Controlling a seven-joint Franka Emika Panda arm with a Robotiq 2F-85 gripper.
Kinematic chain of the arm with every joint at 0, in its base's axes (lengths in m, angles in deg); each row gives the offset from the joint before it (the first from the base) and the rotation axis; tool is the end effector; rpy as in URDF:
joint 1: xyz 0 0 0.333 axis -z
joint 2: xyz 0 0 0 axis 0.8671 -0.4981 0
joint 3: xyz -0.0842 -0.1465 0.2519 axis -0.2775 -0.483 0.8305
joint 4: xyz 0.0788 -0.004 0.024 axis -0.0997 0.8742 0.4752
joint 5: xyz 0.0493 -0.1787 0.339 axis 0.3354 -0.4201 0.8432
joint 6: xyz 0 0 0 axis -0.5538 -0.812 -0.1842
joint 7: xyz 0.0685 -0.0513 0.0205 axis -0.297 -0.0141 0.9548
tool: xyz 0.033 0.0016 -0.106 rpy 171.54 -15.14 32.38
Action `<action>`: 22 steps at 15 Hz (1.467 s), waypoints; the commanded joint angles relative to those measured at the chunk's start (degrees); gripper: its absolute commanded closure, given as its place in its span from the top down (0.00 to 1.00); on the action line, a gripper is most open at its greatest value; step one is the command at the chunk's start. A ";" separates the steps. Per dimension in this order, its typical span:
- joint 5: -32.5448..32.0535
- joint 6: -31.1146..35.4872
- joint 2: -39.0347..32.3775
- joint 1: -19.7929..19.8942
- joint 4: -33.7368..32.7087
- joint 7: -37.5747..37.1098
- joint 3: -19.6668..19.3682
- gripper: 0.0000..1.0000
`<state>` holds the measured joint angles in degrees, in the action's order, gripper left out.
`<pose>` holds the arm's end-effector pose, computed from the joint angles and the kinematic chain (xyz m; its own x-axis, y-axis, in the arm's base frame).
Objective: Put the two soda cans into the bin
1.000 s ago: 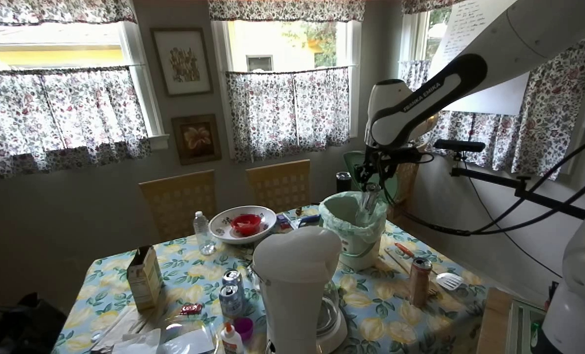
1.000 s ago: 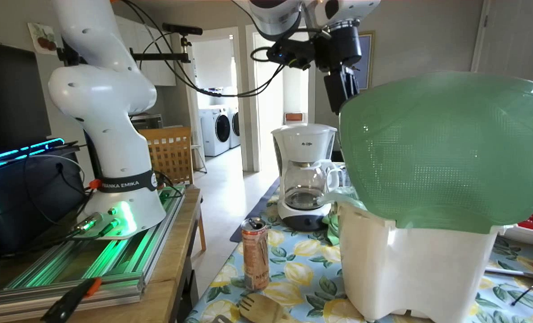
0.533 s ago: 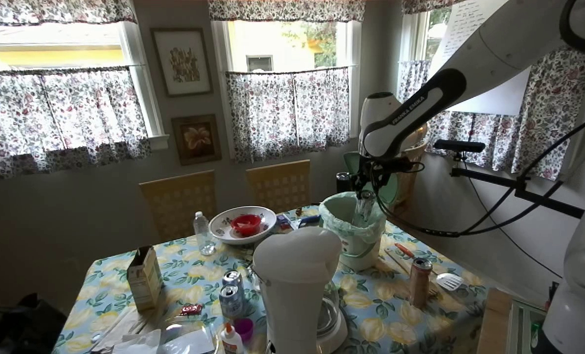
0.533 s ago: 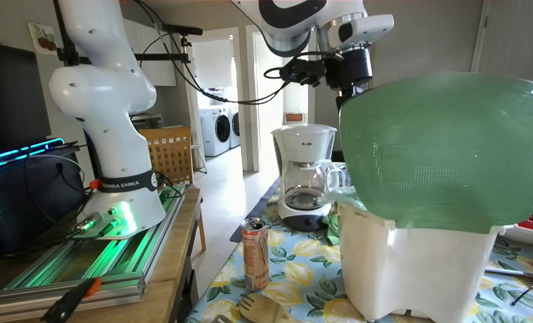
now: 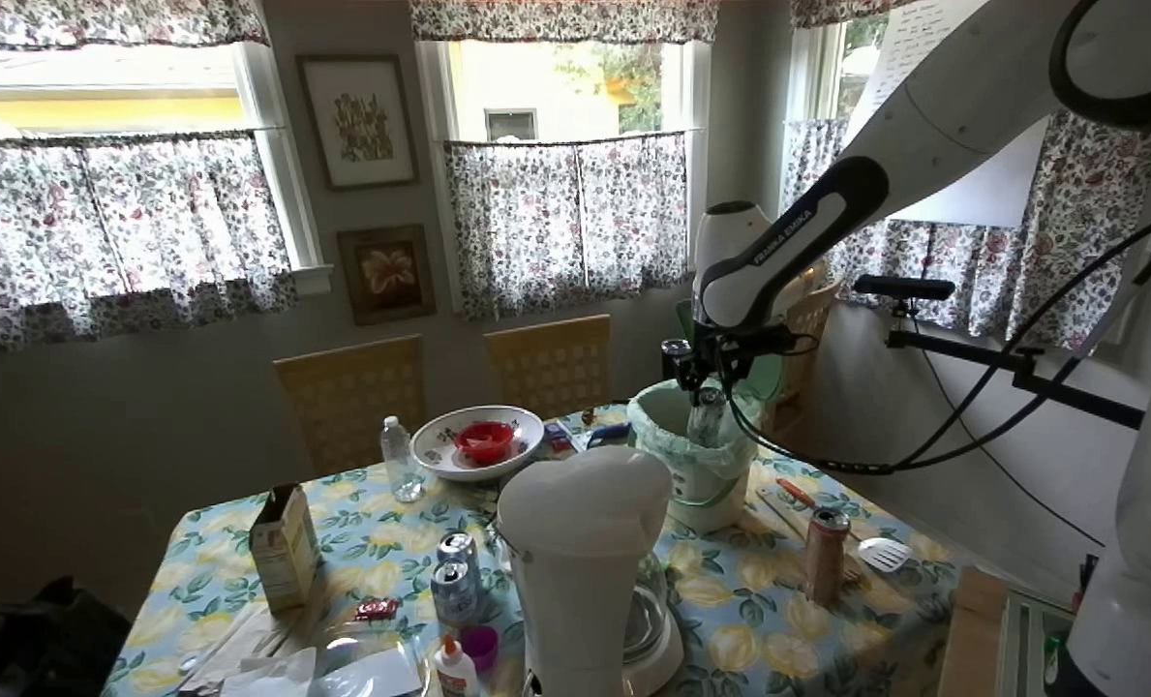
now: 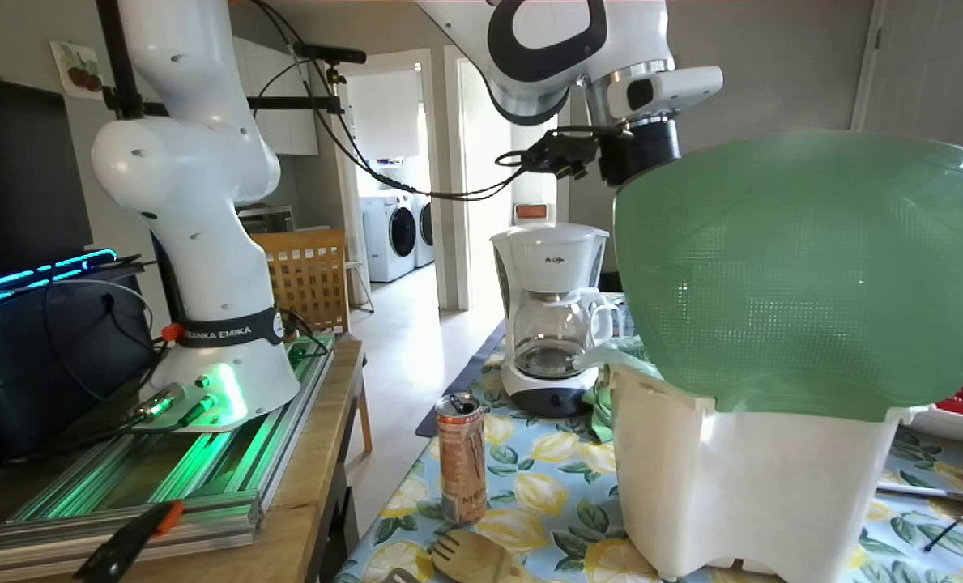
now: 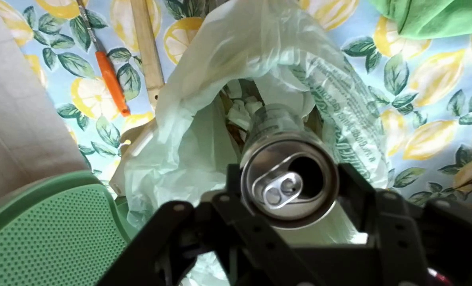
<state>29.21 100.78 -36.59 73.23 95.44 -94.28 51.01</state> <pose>0.5001 -0.1858 0.3372 0.7686 -0.5940 0.2375 -0.6225 -0.7800 0.0638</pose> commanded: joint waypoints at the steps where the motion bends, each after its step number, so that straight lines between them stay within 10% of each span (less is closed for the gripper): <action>1: -1.62 1.06 -2.83 -2.03 -1.57 -1.99 -1.56 0.37; 2: -1.51 0.57 -3.05 -2.35 -1.73 -1.68 -1.76 0.87; 5: -1.32 0.53 -3.01 -3.14 -1.48 -2.06 -2.32 0.98; 22: 11.19 -28.36 10.17 -4.61 9.22 3.48 -0.37 1.00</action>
<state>39.75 73.80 -29.56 68.14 100.58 -93.12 50.69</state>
